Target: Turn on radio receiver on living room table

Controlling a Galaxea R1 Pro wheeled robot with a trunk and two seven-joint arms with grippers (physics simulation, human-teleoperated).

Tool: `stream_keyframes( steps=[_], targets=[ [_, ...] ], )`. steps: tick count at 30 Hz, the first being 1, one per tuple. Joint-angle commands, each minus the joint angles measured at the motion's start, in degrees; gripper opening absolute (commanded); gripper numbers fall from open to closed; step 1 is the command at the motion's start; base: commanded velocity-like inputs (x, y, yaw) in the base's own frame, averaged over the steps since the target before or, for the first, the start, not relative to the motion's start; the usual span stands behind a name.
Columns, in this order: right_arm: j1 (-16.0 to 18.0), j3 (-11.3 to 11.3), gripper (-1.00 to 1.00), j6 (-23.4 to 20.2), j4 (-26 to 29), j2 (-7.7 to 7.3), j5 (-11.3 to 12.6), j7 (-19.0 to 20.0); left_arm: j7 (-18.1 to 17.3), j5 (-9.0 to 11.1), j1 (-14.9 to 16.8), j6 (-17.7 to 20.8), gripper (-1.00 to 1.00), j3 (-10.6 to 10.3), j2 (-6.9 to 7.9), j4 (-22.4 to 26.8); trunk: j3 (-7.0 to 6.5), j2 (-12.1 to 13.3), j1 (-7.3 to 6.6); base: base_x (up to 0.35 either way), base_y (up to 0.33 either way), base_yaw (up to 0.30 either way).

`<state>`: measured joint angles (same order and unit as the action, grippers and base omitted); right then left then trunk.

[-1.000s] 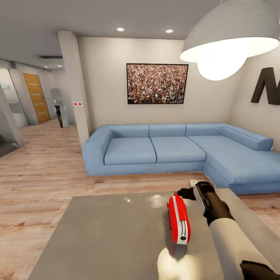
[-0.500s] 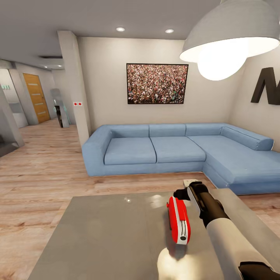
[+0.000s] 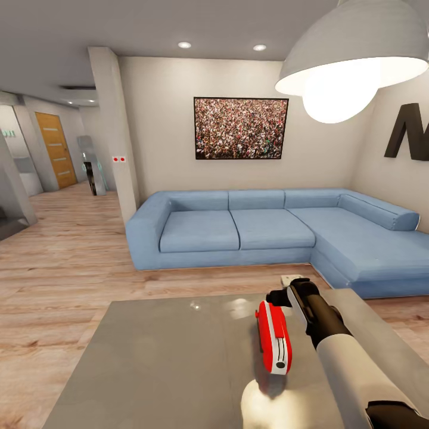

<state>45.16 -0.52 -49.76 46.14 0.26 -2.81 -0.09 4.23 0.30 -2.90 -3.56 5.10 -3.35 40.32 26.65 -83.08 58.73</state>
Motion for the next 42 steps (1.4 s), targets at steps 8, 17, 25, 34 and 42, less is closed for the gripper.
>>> stream_keyframes(
  steps=[8, 17, 25, 34, 42],
  targets=[
    [0.0, 0.0, 1.0, 0.01, 0.0, 0.0, 0.0, 0.05, 0.05, 0.01, 0.04, -0.06, 1.0, 0.0, -0.49, 0.09, 0.0, 0.0, 0.0, 0.0, 0.0, 0.0],
    [0.01, 0.0, 1.0, 0.0, 0.0, 0.0, 0.09, 0.1, -0.05, -0.08, 0.0, -0.24, 1.0, -0.08, -0.57, 0.02, 0.72, -1.6, 0.88, 0.0, 0.0, 0.0],
    [0.01, 0.0, 1.0, 0.02, 0.0, 0.0, 0.09, 0.12, 0.1, -0.12, 0.01, -0.31, 1.0, 0.0, -0.36, 0.03, 2.15, -4.81, 2.64, 0.0, 0.0, 0.0],
    [0.0, 0.0, 1.0, 0.01, 0.0, 0.0, 0.09, 0.1, 0.55, -0.12, 0.01, -0.35, 1.0, 0.09, -0.07, 0.36, 3.77, -8.42, 4.61, 0.0, 0.0, 0.0],
    [0.01, 0.0, 1.0, 0.02, 0.0, 0.0, 0.09, 0.14, 0.46, 0.04, 0.01, -0.37, 1.0, 0.17, 0.14, 0.51, 5.21, -11.63, 6.37, 0.0, 0.0, 0.0]
  ],
)
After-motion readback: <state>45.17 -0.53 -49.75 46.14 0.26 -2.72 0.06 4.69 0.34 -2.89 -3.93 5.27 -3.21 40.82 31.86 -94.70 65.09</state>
